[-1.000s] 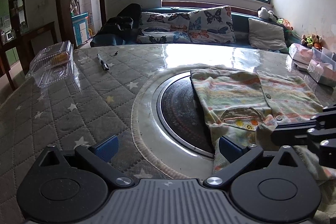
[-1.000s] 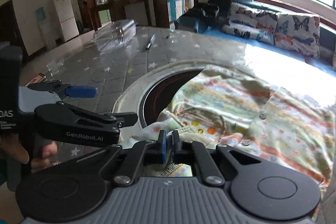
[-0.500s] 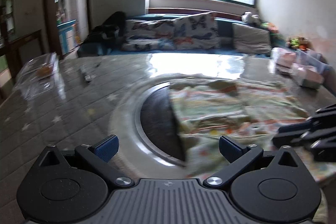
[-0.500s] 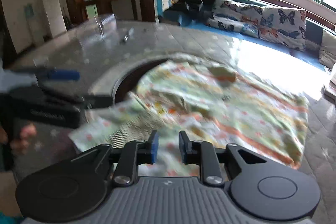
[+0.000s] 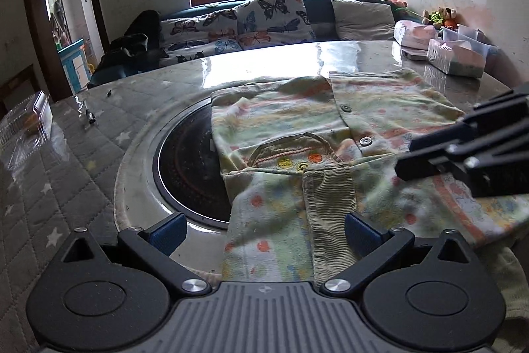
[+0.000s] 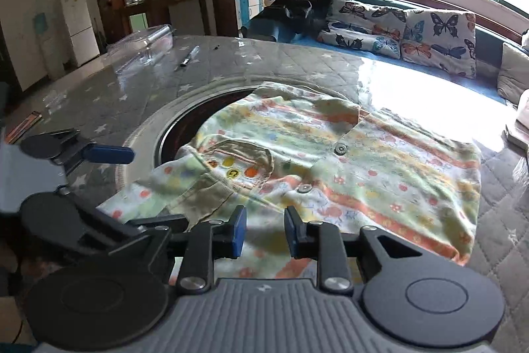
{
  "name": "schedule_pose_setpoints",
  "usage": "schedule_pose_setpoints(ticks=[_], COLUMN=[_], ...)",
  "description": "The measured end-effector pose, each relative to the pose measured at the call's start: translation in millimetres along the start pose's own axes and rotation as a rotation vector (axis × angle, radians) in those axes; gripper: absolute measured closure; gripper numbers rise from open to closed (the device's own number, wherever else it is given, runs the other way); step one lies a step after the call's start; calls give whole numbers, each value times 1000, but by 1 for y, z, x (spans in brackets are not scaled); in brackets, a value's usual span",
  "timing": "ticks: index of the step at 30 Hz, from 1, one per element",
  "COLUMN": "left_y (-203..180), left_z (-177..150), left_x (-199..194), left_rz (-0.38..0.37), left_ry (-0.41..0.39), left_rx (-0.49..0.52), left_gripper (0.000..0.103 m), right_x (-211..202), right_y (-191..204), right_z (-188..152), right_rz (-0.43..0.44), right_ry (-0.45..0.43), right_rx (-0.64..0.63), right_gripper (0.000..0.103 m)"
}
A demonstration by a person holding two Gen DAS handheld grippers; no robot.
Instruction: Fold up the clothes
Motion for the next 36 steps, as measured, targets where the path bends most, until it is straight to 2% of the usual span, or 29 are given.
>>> schedule_pose_setpoints(ticks=[2,9,15,18,25,31,36], left_y=[0,3,4,5,5,-2,-1], left_z=[-1,-1,-1,-1,3,0,-2], left_x=[0,1,1,0,-6,-7,-11], left_rz=[-1,-2,8,12,22,19,28], left_ry=[0,9,10,12,-5,-4,-5], left_rx=[3,-6,-2,-3,1,31,42], left_gripper=[0,0,0,0,0,0,0], right_x=[13,13,31,20,-21,-34,-54], right_y=[0,2,9,8,17,22,18], right_z=[-6,-1,-4,0,-9,-37,-39], right_rz=[3,-9,-19,-11,2,-2,-21], right_ry=[33,9,38,18,7,27,0], right_rx=[-1,-29,-62,-42,-76,-79,-66], right_gripper=[78,77,73,68,67,67,67])
Point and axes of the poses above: each gripper's, at about its wrist camera, not at the fingertips, and x roughly the way its jaws point, y to its left, z to its top, the point moved 3 cm from there along x, roughly the way its jaws point, and after that the axes turned 13 degrees about -y, right-handed, at the moved point
